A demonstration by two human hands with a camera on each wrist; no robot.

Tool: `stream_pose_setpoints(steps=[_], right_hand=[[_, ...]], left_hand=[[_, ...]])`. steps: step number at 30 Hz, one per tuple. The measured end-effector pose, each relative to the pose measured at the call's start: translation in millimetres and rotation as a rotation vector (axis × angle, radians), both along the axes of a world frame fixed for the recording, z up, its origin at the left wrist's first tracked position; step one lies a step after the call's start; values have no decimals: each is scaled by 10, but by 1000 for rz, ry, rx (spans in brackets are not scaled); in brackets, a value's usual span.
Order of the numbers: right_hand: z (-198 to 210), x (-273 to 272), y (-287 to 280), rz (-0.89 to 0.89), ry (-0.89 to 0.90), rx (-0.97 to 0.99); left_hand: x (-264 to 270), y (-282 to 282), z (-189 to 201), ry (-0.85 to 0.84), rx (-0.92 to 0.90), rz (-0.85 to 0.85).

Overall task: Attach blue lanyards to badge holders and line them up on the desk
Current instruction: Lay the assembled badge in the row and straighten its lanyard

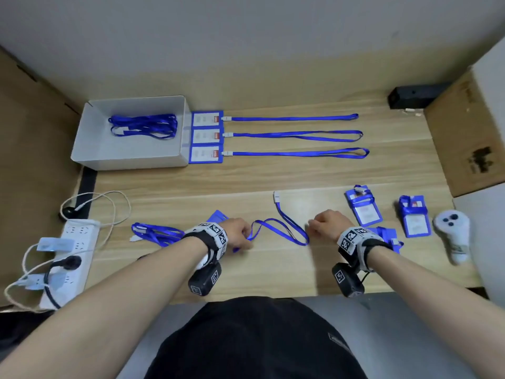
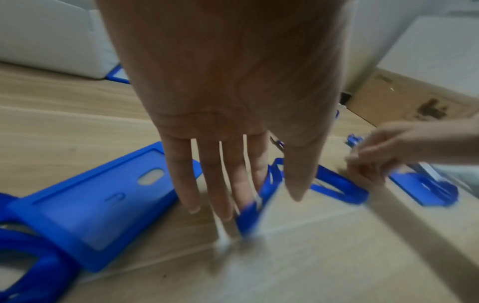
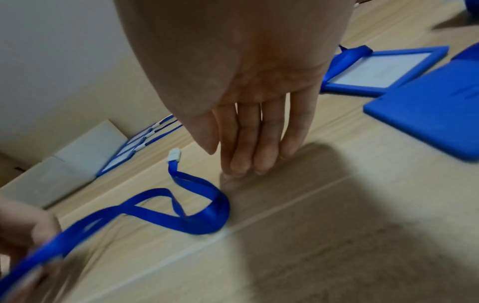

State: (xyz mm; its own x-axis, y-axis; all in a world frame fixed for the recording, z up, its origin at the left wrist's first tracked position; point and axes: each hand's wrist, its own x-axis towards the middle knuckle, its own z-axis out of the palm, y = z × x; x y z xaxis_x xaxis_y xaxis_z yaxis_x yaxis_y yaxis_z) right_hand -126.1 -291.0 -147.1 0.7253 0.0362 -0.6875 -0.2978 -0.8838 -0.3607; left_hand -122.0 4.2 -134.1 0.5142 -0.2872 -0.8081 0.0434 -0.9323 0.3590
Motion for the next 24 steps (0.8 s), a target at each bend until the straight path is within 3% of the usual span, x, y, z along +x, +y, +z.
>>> stream_pose_setpoints(steps=[4,12,18,24], right_hand=[[6,66,183,-91,-82,28],[-121,417,816,-184,-216,48],[-196,510,1145,-199,-210,4],[-105,398,1435,-142,-227,293]], left_hand=[[15,-29,47,-20,85,-50],[147,417,125,-81,-31,195],[80,716,182,-75,-135,366],[110,898,168,-89,-233,479]])
